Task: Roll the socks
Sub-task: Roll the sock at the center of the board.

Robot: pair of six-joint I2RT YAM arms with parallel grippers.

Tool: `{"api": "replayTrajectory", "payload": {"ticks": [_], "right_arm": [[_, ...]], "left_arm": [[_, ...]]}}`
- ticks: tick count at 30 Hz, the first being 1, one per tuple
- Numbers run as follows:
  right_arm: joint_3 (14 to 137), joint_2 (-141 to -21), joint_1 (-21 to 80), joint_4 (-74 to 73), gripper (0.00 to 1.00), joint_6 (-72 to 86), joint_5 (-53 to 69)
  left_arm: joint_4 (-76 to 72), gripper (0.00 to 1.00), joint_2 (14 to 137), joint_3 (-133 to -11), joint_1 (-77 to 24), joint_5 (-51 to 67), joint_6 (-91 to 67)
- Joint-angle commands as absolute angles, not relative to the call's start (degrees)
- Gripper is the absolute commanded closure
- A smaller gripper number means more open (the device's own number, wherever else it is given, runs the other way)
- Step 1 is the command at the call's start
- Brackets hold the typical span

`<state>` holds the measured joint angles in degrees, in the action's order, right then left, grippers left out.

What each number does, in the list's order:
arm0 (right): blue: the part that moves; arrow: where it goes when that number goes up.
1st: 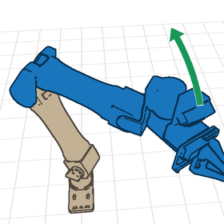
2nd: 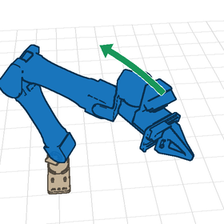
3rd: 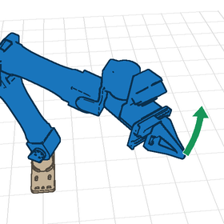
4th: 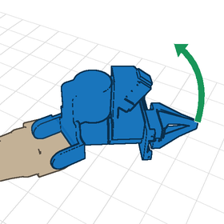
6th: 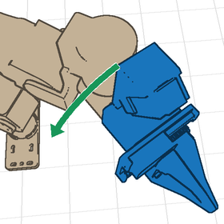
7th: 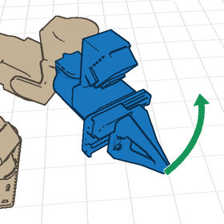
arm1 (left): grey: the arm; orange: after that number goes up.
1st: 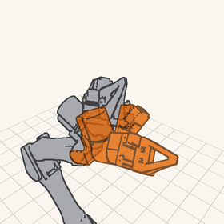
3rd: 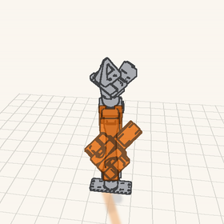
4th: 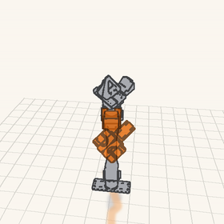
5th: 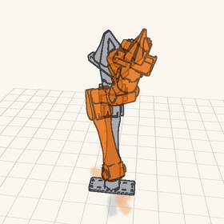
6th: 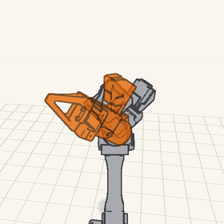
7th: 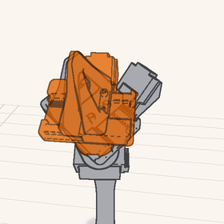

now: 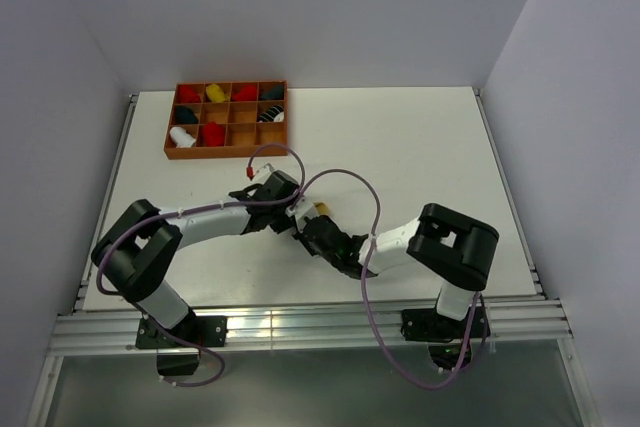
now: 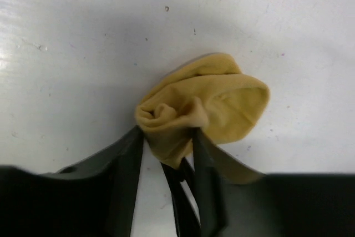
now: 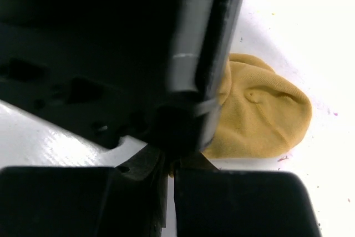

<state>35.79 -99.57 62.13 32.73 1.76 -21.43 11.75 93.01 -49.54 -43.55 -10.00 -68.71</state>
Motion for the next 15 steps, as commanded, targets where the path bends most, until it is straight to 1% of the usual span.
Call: {"api": "replayTrajectory", "payload": {"ticks": [1, 3, 4, 6, 7, 8, 11, 15], "right_arm": [[37.71, -96.69, 59.86, 28.57, 1.0, 5.18, -11.04], [38.23, -95.37, 56.88, 25.68, 1.0, 7.29, -5.92], [38.41, -95.1, 55.82, 24.71, 1.0, 7.64, -0.93], [39.37, -94.66, 52.75, 22.34, 1.0, 8.87, 4.11], [39.55, -94.66, 51.78, 21.89, 1.0, 9.4, 6.65], [39.99, -94.75, 50.81, 21.62, 1.0, 10.8, 11.38], [41.04, -96.23, 47.29, 20.57, 1.0, 13.87, 19.47], [41.22, -99.05, 42.29, 24.59, 1.0, 19.67, 32.58]], "left_arm": [[10.98, 0.52, 87.47, -48.96, -44.21, -11.95, -69.79], [11.42, 0.45, 86.05, -48.34, -44.12, -14.14, -69.96], [11.34, 0.4, 84.3, -48.08, -44.21, -14.5, -69.96], [11.51, 0.37, 82.89, -47.11, -43.77, -15.38, -70.22], [11.43, 0.33, 81.75, -46.67, -43.6, -15.38, -70.49], [10.73, 0.33, 81.3, -45.71, -42.9, -15.03, -70.58], [8.71, 0.3, 79.63, -43.78, -41.84, -13.8, -71.1], [6.07, 0.29, 78.4, -41.49, -41.84, -11.78, -71.45]]}}
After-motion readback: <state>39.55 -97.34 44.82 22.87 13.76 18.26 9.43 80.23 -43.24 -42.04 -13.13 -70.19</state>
